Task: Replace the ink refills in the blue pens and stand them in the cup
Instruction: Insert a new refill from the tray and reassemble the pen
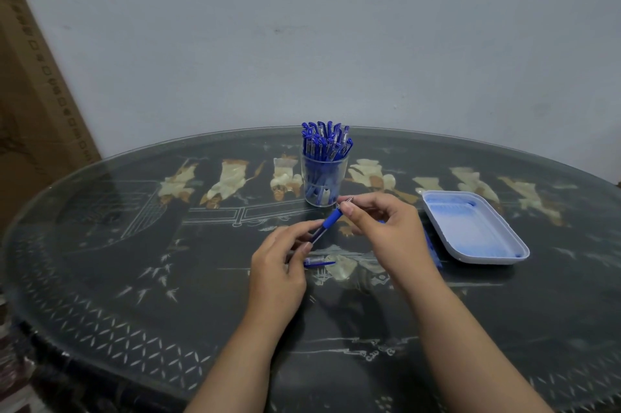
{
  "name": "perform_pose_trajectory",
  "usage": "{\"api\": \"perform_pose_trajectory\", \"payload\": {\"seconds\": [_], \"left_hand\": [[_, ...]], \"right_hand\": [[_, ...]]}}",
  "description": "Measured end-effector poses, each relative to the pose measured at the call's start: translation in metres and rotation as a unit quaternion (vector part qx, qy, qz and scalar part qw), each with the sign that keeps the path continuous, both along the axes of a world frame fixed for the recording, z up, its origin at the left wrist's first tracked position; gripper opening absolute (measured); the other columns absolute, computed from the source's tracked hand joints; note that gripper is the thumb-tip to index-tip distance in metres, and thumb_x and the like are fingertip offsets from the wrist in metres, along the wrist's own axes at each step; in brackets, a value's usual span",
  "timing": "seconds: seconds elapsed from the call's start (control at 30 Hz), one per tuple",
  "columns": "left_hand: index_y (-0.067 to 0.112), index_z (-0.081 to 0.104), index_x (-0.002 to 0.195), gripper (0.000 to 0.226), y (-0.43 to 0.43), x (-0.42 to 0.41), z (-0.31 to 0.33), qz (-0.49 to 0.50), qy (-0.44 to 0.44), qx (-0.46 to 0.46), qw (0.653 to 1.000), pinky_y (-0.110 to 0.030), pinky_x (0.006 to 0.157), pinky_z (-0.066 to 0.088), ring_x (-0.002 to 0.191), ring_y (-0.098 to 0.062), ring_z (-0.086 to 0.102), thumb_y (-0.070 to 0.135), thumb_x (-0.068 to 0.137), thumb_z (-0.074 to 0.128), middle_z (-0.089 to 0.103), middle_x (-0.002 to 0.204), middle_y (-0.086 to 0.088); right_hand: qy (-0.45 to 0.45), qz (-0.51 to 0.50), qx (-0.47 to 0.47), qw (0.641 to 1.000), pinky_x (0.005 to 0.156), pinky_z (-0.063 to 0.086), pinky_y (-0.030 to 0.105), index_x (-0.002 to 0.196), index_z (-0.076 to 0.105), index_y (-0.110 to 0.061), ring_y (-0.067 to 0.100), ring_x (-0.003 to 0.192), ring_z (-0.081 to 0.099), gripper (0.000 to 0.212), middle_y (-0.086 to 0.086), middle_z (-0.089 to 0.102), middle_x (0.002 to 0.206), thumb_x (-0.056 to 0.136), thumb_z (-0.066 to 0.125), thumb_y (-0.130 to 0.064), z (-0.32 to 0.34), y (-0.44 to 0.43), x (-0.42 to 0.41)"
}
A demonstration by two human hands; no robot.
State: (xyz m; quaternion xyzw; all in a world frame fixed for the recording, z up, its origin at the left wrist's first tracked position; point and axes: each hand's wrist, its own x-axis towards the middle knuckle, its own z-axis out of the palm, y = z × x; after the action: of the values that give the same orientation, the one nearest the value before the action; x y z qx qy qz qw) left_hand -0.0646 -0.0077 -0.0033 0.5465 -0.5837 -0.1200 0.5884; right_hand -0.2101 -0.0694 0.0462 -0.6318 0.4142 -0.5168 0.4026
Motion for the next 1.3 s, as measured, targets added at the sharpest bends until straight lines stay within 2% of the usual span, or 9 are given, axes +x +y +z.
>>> {"api": "perform_pose_trajectory", "payload": {"seconds": [0.23,0.37,0.43,0.53,0.67,0.8,0.9,1.03,1.3], "left_hand": [[0.036,0.067,0.11,0.055,-0.001,0.001,-0.002,0.016,-0.009,-0.015,1.0,-0.009,0.075,0.046,0.091,-0.005,0.062,-0.013,0.085,0.06,0.064,0.093,0.015],[0.031,0.067,0.111,0.05,-0.002,0.003,-0.001,0.051,0.051,-0.015,0.997,-0.006,0.075,0.044,0.089,-0.002,0.061,-0.013,0.087,0.057,0.064,0.095,0.01],[0.036,0.065,0.111,0.052,-0.003,0.005,-0.001,0.073,0.08,-0.012,0.994,-0.005,0.074,0.043,0.088,-0.004,0.061,-0.01,0.088,0.057,0.064,0.096,0.007],[0.041,0.062,0.112,0.053,-0.004,0.007,-0.003,0.085,0.095,-0.002,0.992,-0.005,0.075,0.043,0.09,-0.006,0.062,-0.006,0.089,0.059,0.065,0.099,0.005],[0.043,0.062,0.114,0.052,-0.005,0.009,-0.005,0.089,0.101,0.01,0.991,-0.007,0.076,0.044,0.093,-0.007,0.063,-0.003,0.09,0.058,0.066,0.099,0.005],[0.045,0.062,0.112,0.052,-0.005,0.008,-0.005,0.084,0.107,0.02,0.991,-0.007,0.073,0.044,0.089,-0.006,0.062,-0.002,0.09,0.059,0.066,0.097,0.005],[0.047,0.061,0.107,0.053,-0.004,0.006,-0.002,0.058,0.113,0.035,0.991,-0.006,0.071,0.044,0.086,-0.005,0.062,-0.003,0.09,0.059,0.065,0.095,0.005],[0.044,0.061,0.104,0.054,-0.005,0.004,-0.002,0.033,0.107,0.04,0.993,-0.008,0.071,0.045,0.082,-0.005,0.063,-0.007,0.087,0.062,0.065,0.091,0.006],[0.042,0.064,0.097,0.052,-0.006,0.003,-0.004,0.006,0.109,0.057,0.992,-0.015,0.074,0.05,0.081,-0.005,0.062,-0.009,0.085,0.063,0.067,0.088,0.004]], "right_hand": [[0.003,-0.007,0.009,1.0,0.084,0.056,0.049,0.088,0.077,-0.033,0.019,0.091,0.067,0.006,0.001,0.072,0.097,0.083,0.075,-0.03,-0.002,-0.001,0.001],[-0.023,0.001,0.045,0.999,0.081,0.056,0.033,0.106,0.067,-0.032,0.013,0.083,0.065,0.019,-0.002,0.07,0.091,0.087,0.07,-0.027,-0.009,0.001,0.004],[0.124,0.016,0.009,0.992,0.08,0.05,0.02,0.118,0.064,-0.028,0.011,0.087,0.062,0.033,-0.006,0.068,0.096,0.086,0.072,-0.023,-0.019,0.002,0.007],[0.332,0.065,-0.087,0.937,0.097,0.041,0.022,0.131,0.059,-0.024,0.009,0.105,0.052,0.05,-0.008,0.064,0.111,0.083,0.075,-0.022,-0.036,0.003,0.014],[0.389,0.097,-0.187,0.897,0.097,0.044,0.033,0.124,0.065,-0.016,0.017,0.106,0.053,0.037,0.0,0.064,0.109,0.087,0.066,-0.011,-0.053,0.006,0.021],[0.294,-0.006,-0.171,0.94,0.091,0.051,0.031,0.127,0.062,-0.017,0.016,0.1,0.062,0.037,0.003,0.066,0.107,0.092,0.058,-0.005,-0.045,0.002,0.017],[0.085,-0.038,-0.036,0.995,0.08,0.057,0.025,0.116,0.061,-0.026,0.01,0.083,0.068,0.034,0.001,0.069,0.091,0.092,0.06,-0.003,-0.012,0.0,0.006],[-0.144,0.027,0.024,0.989,0.071,0.06,0.032,0.104,0.063,-0.014,0.024,0.079,0.072,0.022,0.01,0.071,0.086,0.09,0.063,0.002,0.032,0.004,0.001],[-0.042,0.088,-0.004,0.995,0.072,0.061,0.039,0.108,0.066,-0.019,0.024,0.087,0.072,0.024,0.012,0.067,0.097,0.091,0.064,-0.003,0.048,0.001,0.016]]}}
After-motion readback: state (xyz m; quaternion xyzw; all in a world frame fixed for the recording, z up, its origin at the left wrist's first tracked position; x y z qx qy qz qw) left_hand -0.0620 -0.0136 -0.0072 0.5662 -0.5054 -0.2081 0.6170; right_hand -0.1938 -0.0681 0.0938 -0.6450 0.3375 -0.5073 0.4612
